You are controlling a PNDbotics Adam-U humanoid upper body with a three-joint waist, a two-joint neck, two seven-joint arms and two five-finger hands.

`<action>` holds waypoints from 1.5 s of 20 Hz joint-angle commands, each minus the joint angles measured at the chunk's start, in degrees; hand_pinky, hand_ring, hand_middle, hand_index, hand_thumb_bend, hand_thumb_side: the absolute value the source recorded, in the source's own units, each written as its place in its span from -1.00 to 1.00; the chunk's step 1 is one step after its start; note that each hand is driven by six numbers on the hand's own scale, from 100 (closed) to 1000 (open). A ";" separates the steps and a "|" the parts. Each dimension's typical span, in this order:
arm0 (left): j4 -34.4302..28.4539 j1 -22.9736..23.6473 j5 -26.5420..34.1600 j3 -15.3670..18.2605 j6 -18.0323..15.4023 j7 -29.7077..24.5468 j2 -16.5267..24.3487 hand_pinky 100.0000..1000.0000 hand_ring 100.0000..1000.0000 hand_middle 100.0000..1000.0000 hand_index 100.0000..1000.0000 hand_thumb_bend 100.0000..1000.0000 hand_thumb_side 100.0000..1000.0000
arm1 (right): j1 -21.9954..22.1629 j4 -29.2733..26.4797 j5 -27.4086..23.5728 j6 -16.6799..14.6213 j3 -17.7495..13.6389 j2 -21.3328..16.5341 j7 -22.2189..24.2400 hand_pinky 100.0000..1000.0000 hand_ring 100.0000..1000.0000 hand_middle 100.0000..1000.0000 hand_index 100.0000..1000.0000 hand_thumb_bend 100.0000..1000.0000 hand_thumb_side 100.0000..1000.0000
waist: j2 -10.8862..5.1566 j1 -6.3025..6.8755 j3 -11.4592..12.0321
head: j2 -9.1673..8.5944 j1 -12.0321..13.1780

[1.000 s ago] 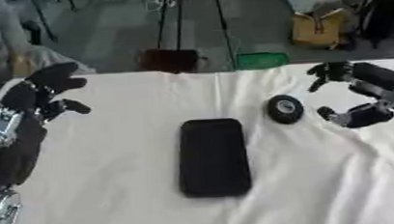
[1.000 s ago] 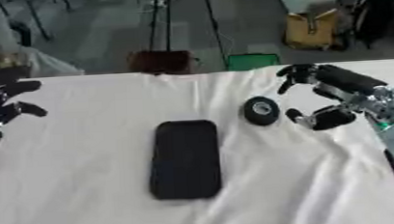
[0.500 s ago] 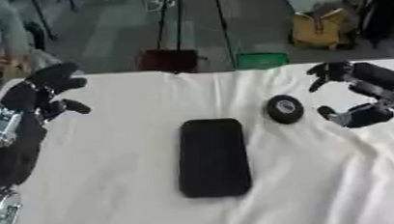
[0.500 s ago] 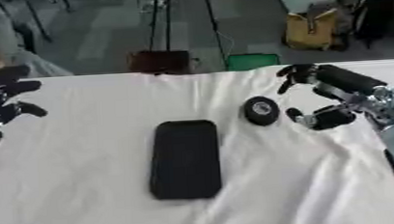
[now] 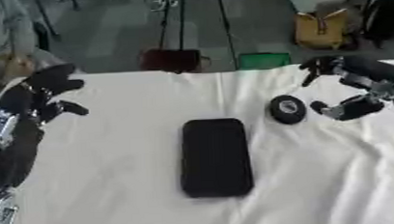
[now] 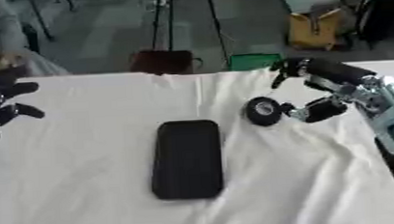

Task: Pick up objects on the table and place them in the box.

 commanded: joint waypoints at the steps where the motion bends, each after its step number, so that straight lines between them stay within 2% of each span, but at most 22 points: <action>1: -0.62 -0.92 0.17 -0.08 -0.01 -0.51 0.54 0.20 0.63 0.66 0.62 -0.84 0.90 | -2.12 3.67 2.40 -0.93 -0.27 -1.58 0.18 0.91 0.78 0.79 0.45 -0.58 -0.91 | -0.59 -0.15 0.39 | -0.67 -0.54; 6: -0.62 -1.09 0.20 -0.45 -0.02 -0.99 0.21 0.20 0.63 0.66 0.62 -0.84 0.91 | -3.46 11.35 6.89 -1.33 -1.03 -0.36 0.45 0.92 0.79 0.79 0.45 -0.59 -0.86 | -0.14 0.04 1.87 | -0.60 -0.88; 13: -0.77 -1.10 0.37 -0.68 -0.08 -1.32 -0.05 0.20 0.64 0.66 0.62 -0.85 0.91 | -4.72 18.05 12.84 -1.96 -2.14 1.27 -1.41 0.93 0.80 0.80 0.44 -0.60 -0.83 | 0.00 0.55 3.76 | -0.43 -1.13; 28: -0.95 -1.26 0.68 -0.75 -0.03 -1.47 -0.08 0.20 0.64 0.66 0.62 -0.84 0.90 | -5.39 19.21 16.61 -3.07 -2.31 2.13 -4.84 0.94 0.80 0.80 0.48 -0.59 -0.82 | -0.21 0.51 4.35 | -0.73 -1.00; 29: -0.95 -1.26 0.70 -0.76 -0.03 -1.48 -0.09 0.20 0.64 0.66 0.62 -0.84 0.90 | -5.43 19.15 16.67 -3.15 -2.27 2.15 -4.94 0.94 0.80 0.80 0.51 -0.63 -0.76 | -0.21 0.51 4.36 | -0.71 -1.00; 30: -0.95 -1.25 0.73 -0.78 -0.03 -1.51 -0.10 0.20 0.64 0.66 0.62 -0.84 0.90 | -5.55 18.96 16.71 -3.30 -2.21 2.19 -5.02 0.94 0.80 0.80 0.51 -0.57 -0.82 | -0.20 0.51 4.37 | -0.67 -0.97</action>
